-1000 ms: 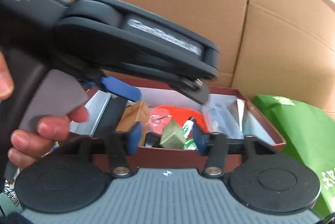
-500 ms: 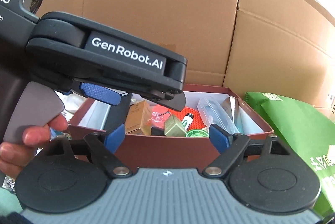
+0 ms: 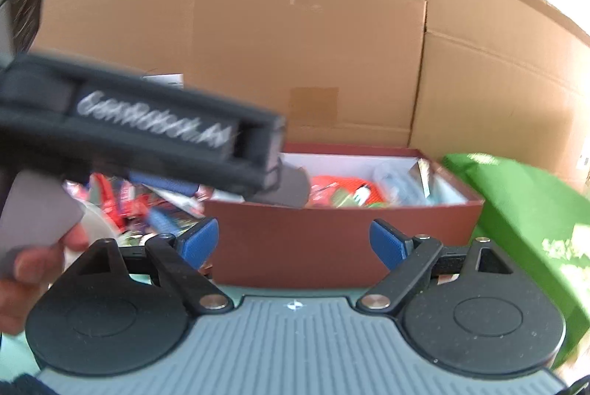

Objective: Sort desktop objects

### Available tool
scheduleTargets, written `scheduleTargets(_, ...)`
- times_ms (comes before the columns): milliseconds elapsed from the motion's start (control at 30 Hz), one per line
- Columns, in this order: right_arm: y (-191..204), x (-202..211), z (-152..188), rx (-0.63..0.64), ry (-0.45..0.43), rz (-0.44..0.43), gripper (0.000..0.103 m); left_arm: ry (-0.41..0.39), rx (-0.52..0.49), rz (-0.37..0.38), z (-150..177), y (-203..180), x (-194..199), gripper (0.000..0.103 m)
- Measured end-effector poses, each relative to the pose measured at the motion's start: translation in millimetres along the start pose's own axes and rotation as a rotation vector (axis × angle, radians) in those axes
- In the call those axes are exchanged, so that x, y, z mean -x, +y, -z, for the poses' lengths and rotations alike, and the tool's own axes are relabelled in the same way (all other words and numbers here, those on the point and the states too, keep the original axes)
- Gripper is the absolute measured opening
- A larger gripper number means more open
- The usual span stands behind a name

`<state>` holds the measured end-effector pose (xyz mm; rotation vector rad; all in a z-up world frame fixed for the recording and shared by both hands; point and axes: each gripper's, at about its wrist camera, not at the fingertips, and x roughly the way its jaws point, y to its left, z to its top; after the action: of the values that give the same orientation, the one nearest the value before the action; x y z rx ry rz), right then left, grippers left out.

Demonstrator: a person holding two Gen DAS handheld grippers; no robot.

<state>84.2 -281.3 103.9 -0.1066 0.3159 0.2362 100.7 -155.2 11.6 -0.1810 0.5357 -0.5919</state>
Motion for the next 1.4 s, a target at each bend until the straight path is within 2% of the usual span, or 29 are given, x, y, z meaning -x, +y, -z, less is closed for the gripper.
scheduleTargets(133, 17, 13, 13, -0.014, 0.017, -0.047, 0.087, 0.040, 0.040, -0.017, 32, 15, 25, 0.097)
scheduleTargets(300, 42, 17, 35, 0.020, 0.056, -0.110, 0.086, 0.010, 0.052, -0.126, 62, 41, 61, 0.097)
scheduleTargets(400, 59, 14, 45, 0.049, 0.087, -0.164, 0.083, -0.008, 0.041, -0.187, 69, 57, 76, 0.096)
scheduleTargets(500, 79, 9, 50, 0.094, 0.104, -0.223, 0.072, -0.015, 0.048, -0.211, 70, 71, 81, 0.094)
scheduleTargets(567, 94, 8, 50, 0.137, 0.095, -0.258, 0.062, -0.005, 0.052, -0.203, 68, 80, 79, 0.084)
scheduleTargets(667, 107, 0, 48, 0.187, 0.088, -0.297, 0.052, 0.029, 0.061, -0.182, 67, 87, 73, 0.070)
scheduleTargets(833, 121, -15, 46, 0.249, 0.095, -0.371, 0.040, 0.041, 0.070, -0.186, 74, 95, 72, 0.070)
scheduleTargets(933, 131, -22, 44, 0.300, 0.092, -0.413, 0.038, 0.050, 0.093, -0.169, 76, 102, 73, 0.062)
scheduleTargets(1167, 151, -52, 45, 0.344, 0.131, -0.494, 0.037, 0.044, 0.122, -0.141, 76, 108, 74, 0.063)
scheduleTargets(1267, 152, -55, 45, 0.348, 0.158, -0.513, 0.026, 0.048, 0.126, -0.157, 76, 111, 71, 0.063)
scheduleTargets(1300, 152, -52, 45, 0.363, 0.159, -0.517, 0.025, 0.052, 0.128, -0.162, 77, 112, 69, 0.063)
scheduleTargets(1367, 150, -45, 46, 0.384, 0.168, -0.522, 0.024, 0.048, 0.143, -0.154, 77, 117, 68, 0.070)
scheduleTargets(1400, 148, -41, 46, 0.390, 0.174, -0.528, 0.024, 0.048, 0.148, -0.160, 77, 118, 68, 0.069)
